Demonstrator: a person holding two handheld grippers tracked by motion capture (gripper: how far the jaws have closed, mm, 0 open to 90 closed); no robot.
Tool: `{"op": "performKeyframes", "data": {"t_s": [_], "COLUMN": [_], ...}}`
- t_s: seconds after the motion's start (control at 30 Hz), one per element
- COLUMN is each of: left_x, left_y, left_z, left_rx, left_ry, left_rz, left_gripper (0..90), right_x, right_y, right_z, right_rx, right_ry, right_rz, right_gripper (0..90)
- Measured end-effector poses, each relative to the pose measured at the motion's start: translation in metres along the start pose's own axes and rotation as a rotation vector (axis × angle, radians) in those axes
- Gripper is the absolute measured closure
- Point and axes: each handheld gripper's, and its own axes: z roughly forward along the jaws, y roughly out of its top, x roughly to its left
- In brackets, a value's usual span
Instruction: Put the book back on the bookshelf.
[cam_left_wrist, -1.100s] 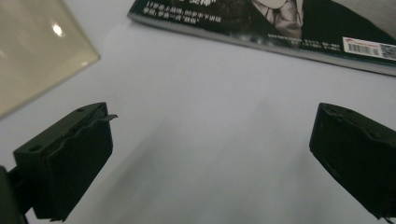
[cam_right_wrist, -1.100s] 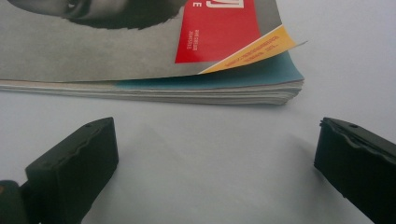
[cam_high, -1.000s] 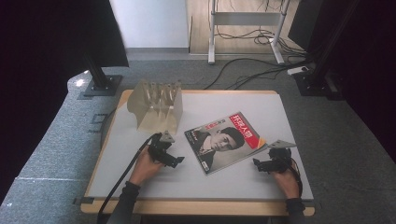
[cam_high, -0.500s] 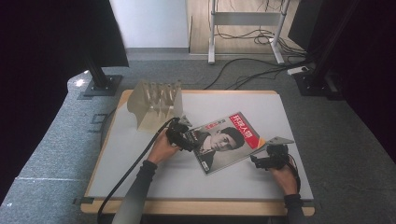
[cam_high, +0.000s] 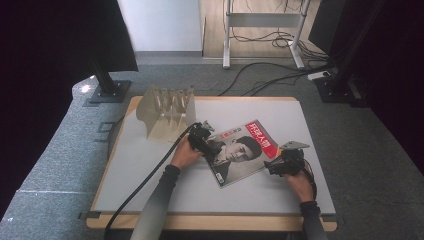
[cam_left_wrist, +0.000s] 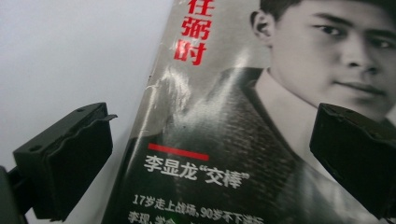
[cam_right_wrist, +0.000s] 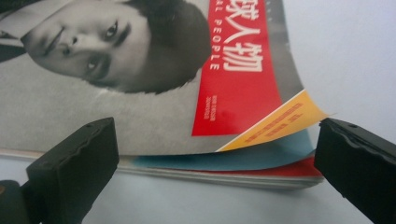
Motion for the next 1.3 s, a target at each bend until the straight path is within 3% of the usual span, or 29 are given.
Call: {"op": "performKeyframes", "data": {"t_s": [0.23,0.37,0.47,0.57,0.73,1.13,1.3], "left_x": [0.006,0.000,-0.004,-0.007,-0.015,-0.047,-0.057], "left_y": [-0.003,-0.003,-0.003,-0.003,-0.010,-0.053,-0.060], "left_z": [0.007,0.006,0.005,0.004,-0.002,-0.034,-0.041], "left_rx": [0.013,0.027,0.035,0.049,0.059,0.037,0.051], "left_ry": [-0.020,-0.035,-0.029,-0.027,-0.031,-0.030,-0.034], "left_rz": [-0.015,0.016,0.012,0.013,0.022,0.013,0.019], "left_gripper": [0.0,0.0,0.0,0.0,0.0,0.0,0.0], "right_x": [-0.005,-0.012,-0.015,-0.018,-0.013,0.011,0.013], "right_y": [0.007,0.011,0.010,0.008,0.003,-0.003,-0.003], "right_z": [-0.008,0.012,0.021,0.029,0.024,0.015,0.011], "right_rx": [-0.026,0.024,0.038,0.053,0.050,0.063,0.065], "right_ry": [-0.021,0.008,0.016,0.054,0.059,0.099,0.099], "right_rz": [0.001,0.012,0.019,0.037,0.020,-0.033,-0.052], "right_gripper": [0.0,0.0,0.3,0.6,1.9,1.7,2.8]}}
